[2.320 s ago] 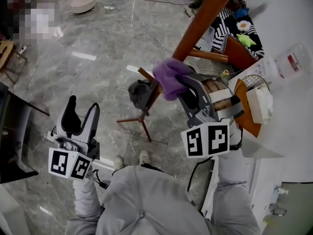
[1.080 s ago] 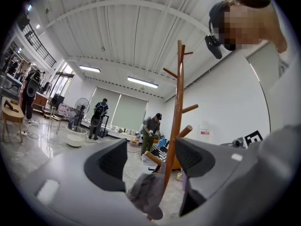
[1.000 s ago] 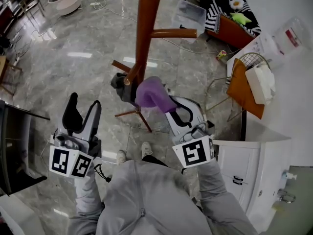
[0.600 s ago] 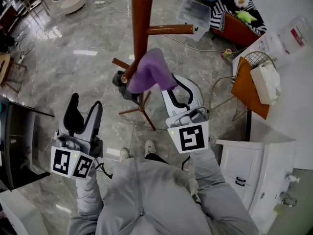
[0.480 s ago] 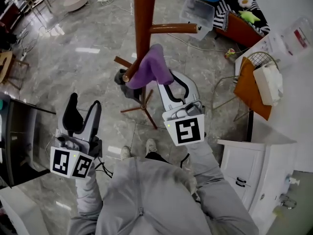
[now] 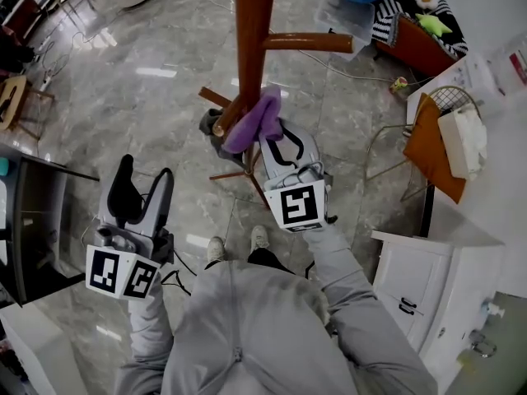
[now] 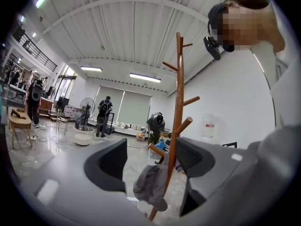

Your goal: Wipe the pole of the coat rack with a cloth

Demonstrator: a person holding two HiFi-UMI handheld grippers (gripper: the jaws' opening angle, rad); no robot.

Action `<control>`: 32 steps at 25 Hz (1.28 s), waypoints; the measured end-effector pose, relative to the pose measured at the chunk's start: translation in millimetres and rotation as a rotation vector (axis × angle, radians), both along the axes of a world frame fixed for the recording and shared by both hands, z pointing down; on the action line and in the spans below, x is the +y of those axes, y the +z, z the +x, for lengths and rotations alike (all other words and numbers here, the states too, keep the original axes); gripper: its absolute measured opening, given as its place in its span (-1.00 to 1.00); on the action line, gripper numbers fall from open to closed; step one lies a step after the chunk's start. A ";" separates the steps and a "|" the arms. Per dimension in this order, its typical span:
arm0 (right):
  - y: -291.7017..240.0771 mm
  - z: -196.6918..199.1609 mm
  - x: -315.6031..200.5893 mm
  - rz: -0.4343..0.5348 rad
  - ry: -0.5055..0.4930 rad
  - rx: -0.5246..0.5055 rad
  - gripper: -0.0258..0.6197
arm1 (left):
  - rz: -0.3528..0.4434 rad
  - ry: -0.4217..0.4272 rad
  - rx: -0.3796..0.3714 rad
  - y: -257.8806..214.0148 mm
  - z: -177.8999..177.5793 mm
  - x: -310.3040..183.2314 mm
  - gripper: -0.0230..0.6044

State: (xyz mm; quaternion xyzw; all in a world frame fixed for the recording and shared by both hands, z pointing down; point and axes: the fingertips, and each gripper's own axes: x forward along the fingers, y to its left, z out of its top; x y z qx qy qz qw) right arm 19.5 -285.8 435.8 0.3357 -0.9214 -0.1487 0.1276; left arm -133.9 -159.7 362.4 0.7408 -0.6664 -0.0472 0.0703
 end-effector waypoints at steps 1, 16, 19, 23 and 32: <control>10.1 0.2 -0.5 -0.013 0.001 0.006 -0.71 | -0.004 0.003 0.001 1.3 0.7 -1.0 0.18; 141.1 7.5 -10.9 -0.209 0.045 0.192 -0.71 | -0.063 0.071 -0.008 18.8 27.9 -16.1 0.18; 160.8 10.9 -11.4 -0.246 0.062 0.239 -0.71 | -0.065 0.077 -0.009 20.2 30.9 -17.3 0.18; 174.3 17.7 -11.9 -0.278 0.091 0.277 -0.71 | -0.063 0.087 -0.007 20.5 35.2 -18.2 0.18; 181.8 44.3 -15.4 -0.325 0.184 0.305 -0.71 | -0.054 0.107 -0.003 17.8 39.3 -19.4 0.18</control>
